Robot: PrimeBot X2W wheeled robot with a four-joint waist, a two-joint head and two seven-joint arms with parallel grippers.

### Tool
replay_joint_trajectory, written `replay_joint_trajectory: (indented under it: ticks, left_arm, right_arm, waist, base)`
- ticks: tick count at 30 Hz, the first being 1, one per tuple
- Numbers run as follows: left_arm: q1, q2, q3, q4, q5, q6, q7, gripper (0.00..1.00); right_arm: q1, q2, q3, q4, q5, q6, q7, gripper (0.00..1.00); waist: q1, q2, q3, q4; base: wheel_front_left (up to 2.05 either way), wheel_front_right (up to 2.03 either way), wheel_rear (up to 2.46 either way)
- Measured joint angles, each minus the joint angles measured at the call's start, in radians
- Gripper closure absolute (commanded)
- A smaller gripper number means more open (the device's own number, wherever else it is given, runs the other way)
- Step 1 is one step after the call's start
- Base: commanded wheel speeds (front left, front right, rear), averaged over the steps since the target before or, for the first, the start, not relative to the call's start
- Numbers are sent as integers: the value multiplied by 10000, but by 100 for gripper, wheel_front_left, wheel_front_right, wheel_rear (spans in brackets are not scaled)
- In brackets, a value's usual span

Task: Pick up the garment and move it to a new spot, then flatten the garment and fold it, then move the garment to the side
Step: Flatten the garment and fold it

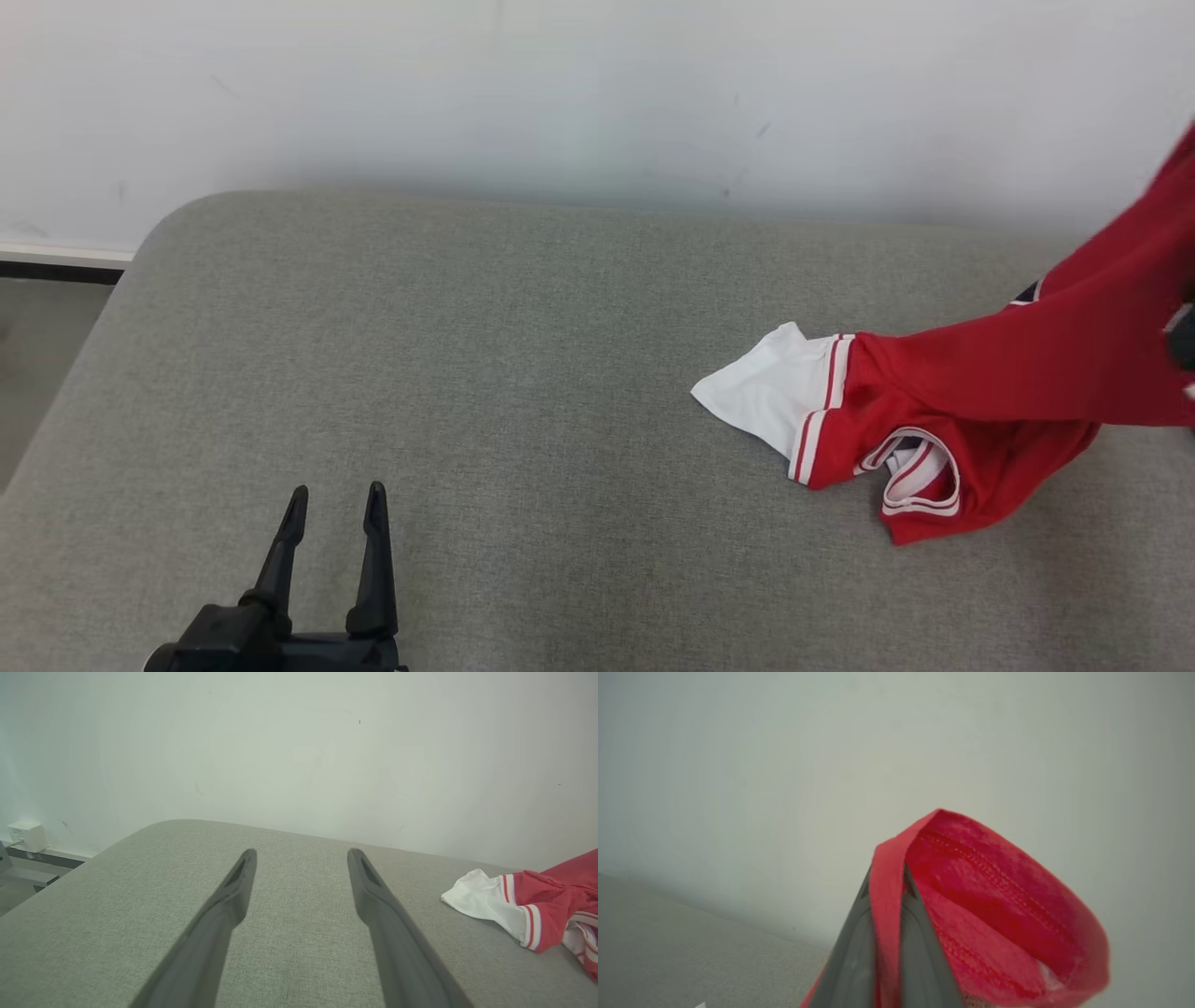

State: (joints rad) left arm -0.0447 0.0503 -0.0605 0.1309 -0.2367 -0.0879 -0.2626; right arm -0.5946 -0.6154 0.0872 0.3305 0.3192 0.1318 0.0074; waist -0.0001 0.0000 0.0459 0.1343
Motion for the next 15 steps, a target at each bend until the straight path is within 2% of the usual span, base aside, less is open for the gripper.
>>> replay_joint_trajectory:
  ticks: [7, 15]
  left_arm:
    - [-17, 0, -167, 0, -88, 46, 0, 0]
    - [-258, 2, -445, 52, -255, 105, 0, 0]
  right_arm:
    - [-327, 1524, 1342, -537, 8, 0, 203, 100]
    - [-1244, 3260, 3471, 715, 207, 0, -245, 100]
  waist:
    - [0, 0, -12, 329]
    - [1, 0, 202, 900]
  base:
    - [0, 0, 0]
    - [0, 0, 0]
